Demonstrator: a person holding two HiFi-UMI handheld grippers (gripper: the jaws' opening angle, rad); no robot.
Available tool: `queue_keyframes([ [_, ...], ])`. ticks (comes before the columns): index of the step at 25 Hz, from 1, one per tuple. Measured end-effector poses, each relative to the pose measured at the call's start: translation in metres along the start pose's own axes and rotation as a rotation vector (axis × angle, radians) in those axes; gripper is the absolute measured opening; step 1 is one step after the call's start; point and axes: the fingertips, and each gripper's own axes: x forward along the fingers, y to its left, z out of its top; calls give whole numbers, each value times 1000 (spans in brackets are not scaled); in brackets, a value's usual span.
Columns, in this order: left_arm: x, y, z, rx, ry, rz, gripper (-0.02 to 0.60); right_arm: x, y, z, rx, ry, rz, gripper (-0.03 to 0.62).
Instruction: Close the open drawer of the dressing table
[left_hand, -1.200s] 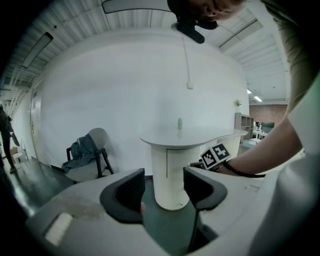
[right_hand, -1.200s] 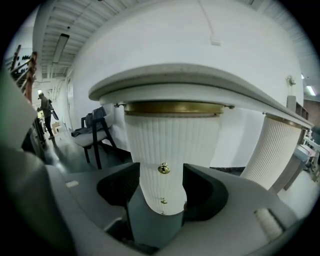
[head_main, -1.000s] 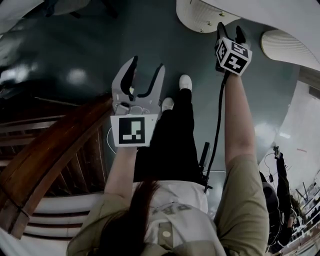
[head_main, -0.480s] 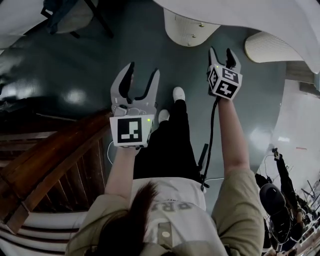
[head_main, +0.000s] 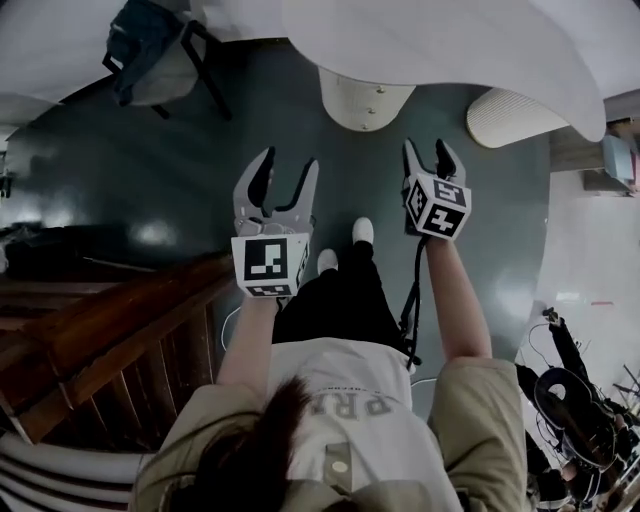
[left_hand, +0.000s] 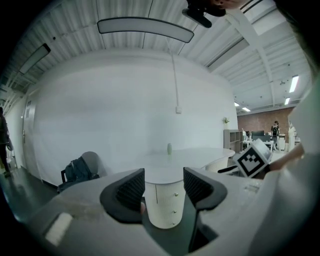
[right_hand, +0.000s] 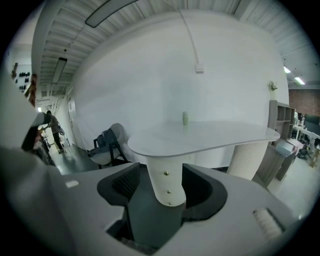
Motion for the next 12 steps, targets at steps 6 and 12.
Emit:
queue_keyframes([
  [6,-9,-6,37,-35,-7,4,255,-57,9,35,50,-40,38,270],
  [12,-8,-23,55,-33,15,-2,255,-96,8,55,19,-59,44,246],
])
